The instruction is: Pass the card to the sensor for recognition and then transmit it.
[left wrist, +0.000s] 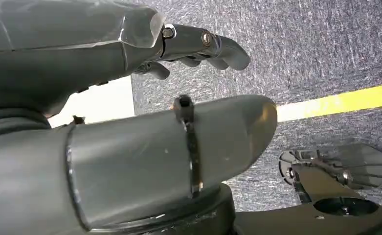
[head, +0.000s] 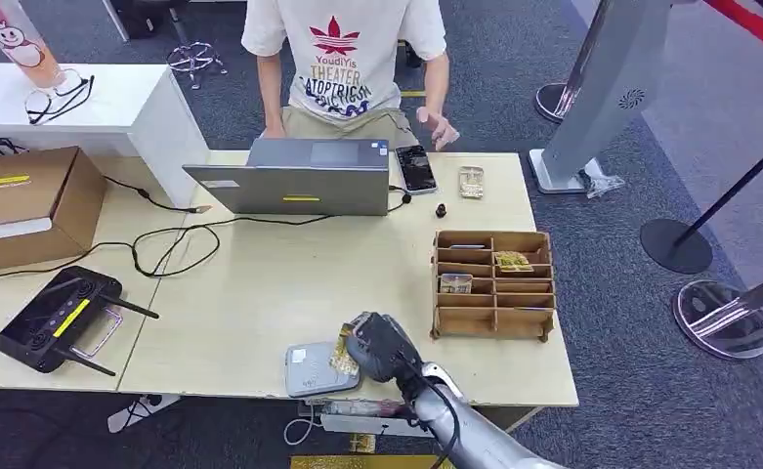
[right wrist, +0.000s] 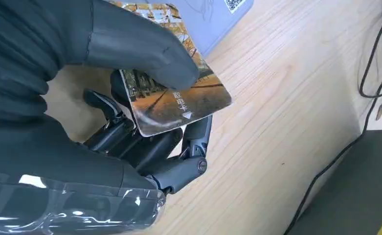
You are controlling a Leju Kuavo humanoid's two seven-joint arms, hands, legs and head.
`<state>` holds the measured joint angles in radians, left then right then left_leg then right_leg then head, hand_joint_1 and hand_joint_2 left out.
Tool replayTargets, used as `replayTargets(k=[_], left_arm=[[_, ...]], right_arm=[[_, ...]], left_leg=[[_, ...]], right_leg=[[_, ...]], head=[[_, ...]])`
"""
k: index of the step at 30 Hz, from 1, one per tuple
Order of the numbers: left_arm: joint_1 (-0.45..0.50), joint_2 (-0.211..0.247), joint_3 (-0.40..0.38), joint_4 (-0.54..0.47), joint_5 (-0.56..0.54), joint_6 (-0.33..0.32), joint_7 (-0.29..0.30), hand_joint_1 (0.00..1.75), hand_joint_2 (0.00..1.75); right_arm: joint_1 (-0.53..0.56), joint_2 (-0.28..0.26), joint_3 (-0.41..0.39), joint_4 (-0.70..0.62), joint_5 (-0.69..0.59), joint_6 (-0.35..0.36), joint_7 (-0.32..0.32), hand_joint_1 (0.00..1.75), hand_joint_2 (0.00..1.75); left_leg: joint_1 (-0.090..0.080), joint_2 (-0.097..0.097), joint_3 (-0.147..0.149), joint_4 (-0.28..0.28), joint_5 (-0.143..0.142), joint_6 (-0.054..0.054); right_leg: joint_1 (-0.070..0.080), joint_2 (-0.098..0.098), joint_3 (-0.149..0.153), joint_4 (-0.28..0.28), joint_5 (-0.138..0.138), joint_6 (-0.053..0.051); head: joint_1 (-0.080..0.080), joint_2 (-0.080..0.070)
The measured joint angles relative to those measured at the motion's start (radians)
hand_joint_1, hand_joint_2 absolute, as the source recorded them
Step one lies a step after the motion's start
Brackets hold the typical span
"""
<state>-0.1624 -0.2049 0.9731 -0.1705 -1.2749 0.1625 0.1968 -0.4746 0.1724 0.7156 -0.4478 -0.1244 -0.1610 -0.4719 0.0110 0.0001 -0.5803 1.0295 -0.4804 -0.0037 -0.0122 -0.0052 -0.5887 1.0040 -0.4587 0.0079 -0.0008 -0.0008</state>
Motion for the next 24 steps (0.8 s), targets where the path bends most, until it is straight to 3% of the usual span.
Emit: replayTargets(k=[17,24], left_arm=[[0.000,0.000,0.000,0.000,0.018,0.001,-0.011,0.00,0.00],[0.001,0.002,0.000,0.000,0.027,0.002,-0.011,0.00,0.00]], right_arm=[[0.007,0.000,0.000,0.003,0.012,0.002,-0.006,1.75,1.75],[0.006,0.000,-0.007,-0.017,-0.014,0.040,-0.021,1.75,1.75]], left_leg=[[0.000,0.000,0.000,0.000,0.000,0.000],[0.000,0.000,0.000,0.000,0.000,0.000]], right_leg=[[0.000,0.000,0.000,0.000,0.000,0.000],[0.000,0.000,0.000,0.000,0.000,0.000]], head=[[0.000,0.000],[0.000,0.000]])
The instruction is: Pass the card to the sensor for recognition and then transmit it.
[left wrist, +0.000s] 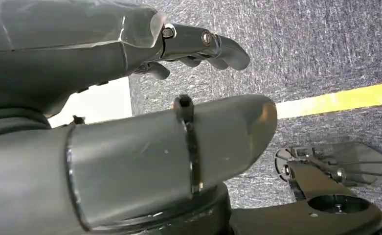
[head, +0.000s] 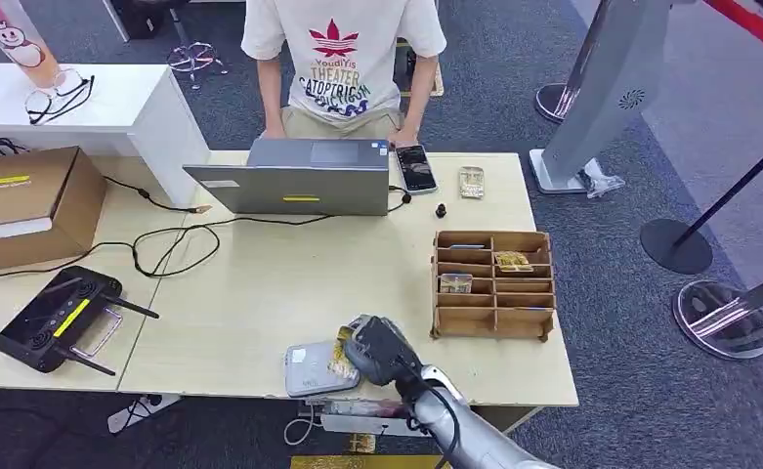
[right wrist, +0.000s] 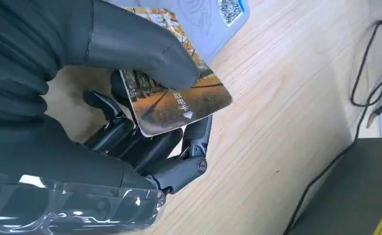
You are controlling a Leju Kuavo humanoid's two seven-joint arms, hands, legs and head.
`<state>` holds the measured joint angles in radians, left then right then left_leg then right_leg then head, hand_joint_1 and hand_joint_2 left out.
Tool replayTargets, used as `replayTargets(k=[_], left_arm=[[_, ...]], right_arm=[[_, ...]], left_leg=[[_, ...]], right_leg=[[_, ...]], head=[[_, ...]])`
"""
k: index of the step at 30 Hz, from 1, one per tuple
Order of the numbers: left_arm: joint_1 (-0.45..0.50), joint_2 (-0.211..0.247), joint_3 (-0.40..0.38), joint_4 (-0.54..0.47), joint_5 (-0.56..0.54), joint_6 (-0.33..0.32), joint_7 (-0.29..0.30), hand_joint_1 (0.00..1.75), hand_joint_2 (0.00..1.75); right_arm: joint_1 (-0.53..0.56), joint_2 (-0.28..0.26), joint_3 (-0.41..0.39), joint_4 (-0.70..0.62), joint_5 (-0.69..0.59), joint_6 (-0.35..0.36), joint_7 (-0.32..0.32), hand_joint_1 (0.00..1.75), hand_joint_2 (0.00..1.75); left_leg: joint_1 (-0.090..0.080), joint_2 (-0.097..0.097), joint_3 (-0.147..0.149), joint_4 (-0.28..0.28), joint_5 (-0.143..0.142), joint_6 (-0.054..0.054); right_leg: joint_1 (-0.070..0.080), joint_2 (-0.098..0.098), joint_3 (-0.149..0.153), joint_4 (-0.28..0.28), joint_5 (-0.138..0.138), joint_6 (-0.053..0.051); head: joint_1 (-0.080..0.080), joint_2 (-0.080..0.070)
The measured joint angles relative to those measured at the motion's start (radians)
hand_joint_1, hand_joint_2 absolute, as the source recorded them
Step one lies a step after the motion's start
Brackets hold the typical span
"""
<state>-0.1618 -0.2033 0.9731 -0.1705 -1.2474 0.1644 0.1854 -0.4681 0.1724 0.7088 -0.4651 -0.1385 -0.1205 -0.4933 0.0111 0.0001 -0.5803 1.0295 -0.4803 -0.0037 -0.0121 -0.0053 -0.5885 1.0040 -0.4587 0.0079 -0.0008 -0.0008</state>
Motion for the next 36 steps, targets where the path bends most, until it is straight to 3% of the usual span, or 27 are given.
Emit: replayTargets(k=[19,36], left_arm=[[-0.002,0.005,0.000,0.000,0.011,0.011,0.015,0.00,0.00],[-0.007,0.003,-0.050,0.000,-0.032,0.002,0.003,0.00,0.00]], right_arm=[[0.017,-0.020,-0.048,-0.311,-0.060,0.062,-0.003,1.75,1.75],[0.110,-0.101,-0.125,-0.748,-0.008,-0.007,0.026,1.75,1.75]], left_leg=[[0.000,0.000,0.000,0.000,0.000,0.000],[0.000,0.000,0.000,0.000,0.000,0.000]], right_leg=[[0.000,0.000,0.000,0.000,0.000,0.000],[0.000,0.001,0.000,0.000,0.000,0.000]], head=[[0.000,0.000],[0.000,0.000]])
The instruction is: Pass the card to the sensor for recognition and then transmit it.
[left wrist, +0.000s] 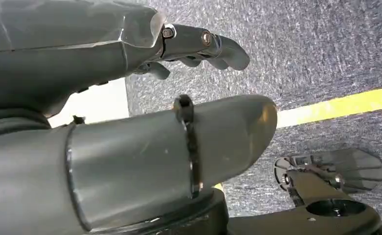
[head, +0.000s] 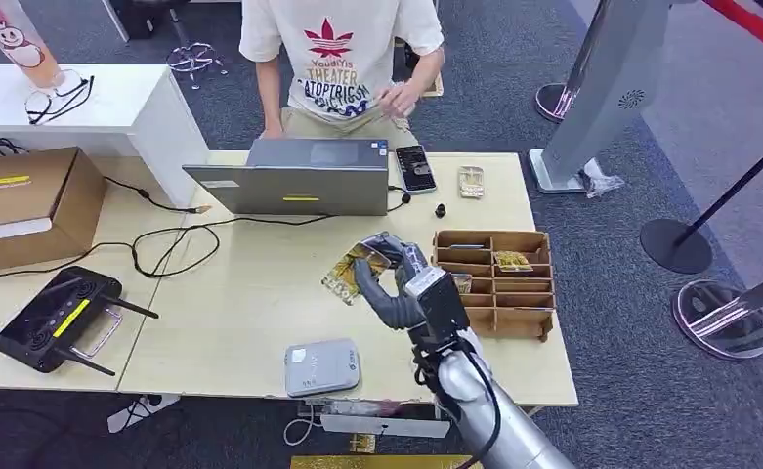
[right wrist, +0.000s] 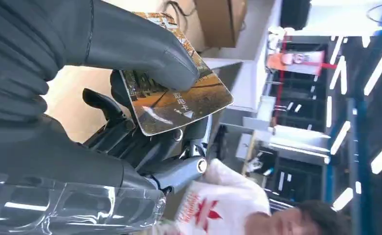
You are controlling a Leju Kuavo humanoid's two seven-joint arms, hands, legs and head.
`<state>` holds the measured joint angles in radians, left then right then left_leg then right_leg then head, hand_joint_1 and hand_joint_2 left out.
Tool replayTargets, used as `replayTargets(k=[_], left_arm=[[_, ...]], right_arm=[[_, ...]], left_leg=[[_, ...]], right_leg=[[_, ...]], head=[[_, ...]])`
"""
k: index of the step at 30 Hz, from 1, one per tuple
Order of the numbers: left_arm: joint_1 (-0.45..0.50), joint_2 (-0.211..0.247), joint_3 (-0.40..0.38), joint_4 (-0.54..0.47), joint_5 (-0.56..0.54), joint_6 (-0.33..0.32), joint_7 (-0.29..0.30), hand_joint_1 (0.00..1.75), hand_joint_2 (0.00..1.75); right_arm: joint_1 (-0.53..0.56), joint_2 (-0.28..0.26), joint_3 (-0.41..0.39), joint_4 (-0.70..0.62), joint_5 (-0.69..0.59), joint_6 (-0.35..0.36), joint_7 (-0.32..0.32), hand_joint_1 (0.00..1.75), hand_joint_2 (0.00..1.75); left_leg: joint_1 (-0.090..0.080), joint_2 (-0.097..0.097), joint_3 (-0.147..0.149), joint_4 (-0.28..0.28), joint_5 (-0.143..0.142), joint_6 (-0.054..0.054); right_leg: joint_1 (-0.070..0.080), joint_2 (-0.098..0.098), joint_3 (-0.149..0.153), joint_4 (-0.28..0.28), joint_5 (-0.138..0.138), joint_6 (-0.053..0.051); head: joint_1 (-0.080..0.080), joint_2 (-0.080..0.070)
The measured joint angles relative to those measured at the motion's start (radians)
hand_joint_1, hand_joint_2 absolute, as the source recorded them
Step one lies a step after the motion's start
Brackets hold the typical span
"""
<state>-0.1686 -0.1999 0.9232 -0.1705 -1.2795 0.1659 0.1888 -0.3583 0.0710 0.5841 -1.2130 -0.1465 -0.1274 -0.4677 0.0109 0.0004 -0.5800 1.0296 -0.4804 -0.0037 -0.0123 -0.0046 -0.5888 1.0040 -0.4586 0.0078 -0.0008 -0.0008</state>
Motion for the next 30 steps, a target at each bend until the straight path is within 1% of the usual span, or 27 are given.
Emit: replayTargets(k=[4,12,15,19,25,30], left_arm=[[-0.003,-0.001,-0.008,0.000,-0.002,-0.002,0.008,0.00,0.00],[-0.008,-0.006,-0.037,0.000,-0.023,-0.006,0.011,0.00,0.00],[-0.010,-0.008,-0.051,0.000,-0.030,-0.006,0.012,0.00,0.00],[-0.014,-0.011,-0.064,0.000,-0.034,-0.007,0.018,0.00,0.00],[-0.018,-0.016,-0.078,0.000,-0.034,-0.014,0.021,0.00,0.00],[-0.019,-0.018,-0.092,0.000,-0.033,-0.014,0.024,0.00,0.00]], right_arm=[[-0.020,-0.005,-0.020,-0.031,0.013,0.002,0.006,1.75,1.75],[-0.149,-0.010,-0.058,-0.021,0.014,0.000,0.016,1.75,1.75],[-0.199,-0.011,-0.073,-0.012,0.018,-0.019,0.027,1.75,1.75],[-0.270,-0.011,-0.083,0.016,0.060,-0.074,0.028,1.75,1.75],[-0.366,-0.009,-0.093,0.080,0.082,-0.097,0.048,1.75,1.75],[-0.419,0.003,-0.093,0.134,0.117,-0.120,0.061,1.75,1.75]], left_leg=[[0.000,0.000,0.000,0.000,0.000,0.000],[0.000,0.000,0.000,0.000,0.001,0.001],[0.000,0.000,0.000,0.000,0.001,0.001],[0.000,0.000,0.000,0.000,0.001,0.001],[0.000,0.000,0.000,0.000,0.001,0.001],[0.000,0.000,0.000,0.000,0.001,0.000]], right_leg=[[0.000,0.000,0.000,0.000,0.000,0.000],[0.000,0.000,0.000,0.000,0.001,0.000],[0.000,0.000,0.000,0.000,0.001,0.000],[0.000,0.000,0.000,0.000,0.001,0.000],[0.000,0.000,0.000,0.000,0.001,0.000],[0.000,0.000,0.000,0.000,0.001,0.000]], head=[[0.000,0.000],[0.000,0.000],[0.000,0.000],[0.000,0.000],[0.000,0.000],[0.000,0.000]])
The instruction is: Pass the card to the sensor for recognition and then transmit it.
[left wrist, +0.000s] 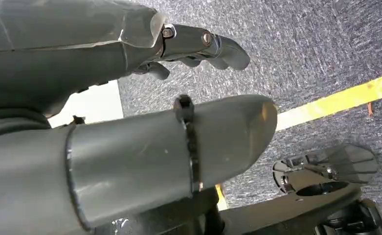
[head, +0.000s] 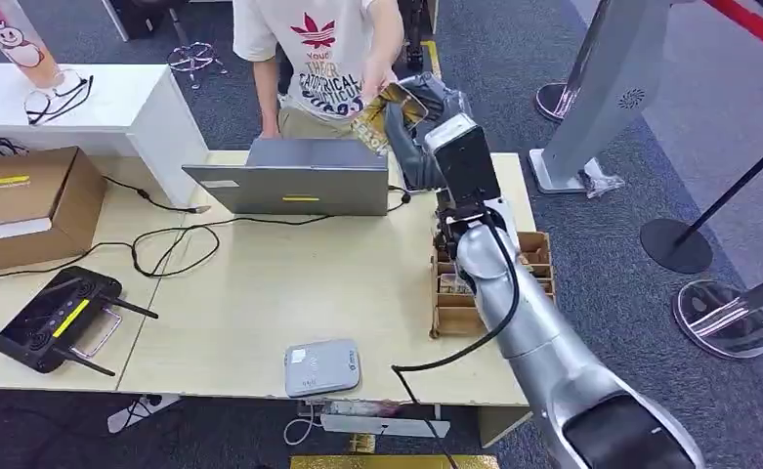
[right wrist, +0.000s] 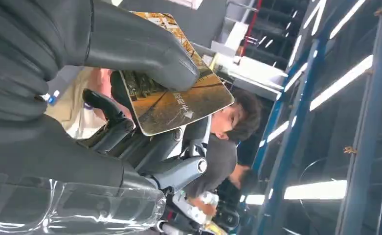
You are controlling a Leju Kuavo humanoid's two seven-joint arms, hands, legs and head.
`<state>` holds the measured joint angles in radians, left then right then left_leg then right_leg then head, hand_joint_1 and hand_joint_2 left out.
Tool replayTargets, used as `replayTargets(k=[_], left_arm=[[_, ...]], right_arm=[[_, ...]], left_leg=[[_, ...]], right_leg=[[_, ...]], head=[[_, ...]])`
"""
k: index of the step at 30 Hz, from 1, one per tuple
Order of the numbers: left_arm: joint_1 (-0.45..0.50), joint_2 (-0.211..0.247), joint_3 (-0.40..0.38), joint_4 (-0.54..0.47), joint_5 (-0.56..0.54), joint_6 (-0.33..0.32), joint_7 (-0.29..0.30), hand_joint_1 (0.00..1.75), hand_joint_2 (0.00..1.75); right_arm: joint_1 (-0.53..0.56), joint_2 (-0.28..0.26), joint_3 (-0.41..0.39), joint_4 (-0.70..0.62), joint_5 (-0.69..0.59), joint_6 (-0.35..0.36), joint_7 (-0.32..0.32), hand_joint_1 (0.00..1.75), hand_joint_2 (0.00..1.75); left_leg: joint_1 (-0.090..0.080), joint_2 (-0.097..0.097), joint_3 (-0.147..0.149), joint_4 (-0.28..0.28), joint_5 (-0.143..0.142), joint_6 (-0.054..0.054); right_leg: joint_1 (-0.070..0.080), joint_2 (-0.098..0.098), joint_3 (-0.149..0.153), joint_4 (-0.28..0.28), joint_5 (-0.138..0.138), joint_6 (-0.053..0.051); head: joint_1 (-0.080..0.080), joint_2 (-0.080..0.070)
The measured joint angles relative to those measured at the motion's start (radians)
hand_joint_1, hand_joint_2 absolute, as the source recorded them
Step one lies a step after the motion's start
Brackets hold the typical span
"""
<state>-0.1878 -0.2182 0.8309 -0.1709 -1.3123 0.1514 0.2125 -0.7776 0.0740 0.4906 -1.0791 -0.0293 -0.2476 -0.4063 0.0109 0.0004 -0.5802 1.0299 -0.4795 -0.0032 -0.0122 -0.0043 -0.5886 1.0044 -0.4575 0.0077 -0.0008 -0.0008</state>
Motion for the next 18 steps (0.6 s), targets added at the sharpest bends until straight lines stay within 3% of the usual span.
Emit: replayTargets(k=[9,18], left_arm=[[0.000,-0.005,-0.008,-0.001,0.002,0.000,0.004,0.00,0.00],[-0.001,-0.006,-0.026,-0.001,0.003,0.003,0.005,0.00,0.00]], right_arm=[[-0.059,0.024,0.002,0.113,0.118,-0.065,-0.001,1.75,1.75],[-0.108,0.055,0.032,0.279,0.281,-0.206,-0.047,1.75,1.75]], left_leg=[[0.000,0.000,0.000,0.000,0.000,0.000],[0.000,0.000,0.000,0.000,0.000,0.000]], right_leg=[[0.000,0.000,0.000,0.000,0.000,0.000],[0.000,0.000,0.000,0.000,0.000,0.000]], head=[[0.000,0.000],[0.000,0.000]])
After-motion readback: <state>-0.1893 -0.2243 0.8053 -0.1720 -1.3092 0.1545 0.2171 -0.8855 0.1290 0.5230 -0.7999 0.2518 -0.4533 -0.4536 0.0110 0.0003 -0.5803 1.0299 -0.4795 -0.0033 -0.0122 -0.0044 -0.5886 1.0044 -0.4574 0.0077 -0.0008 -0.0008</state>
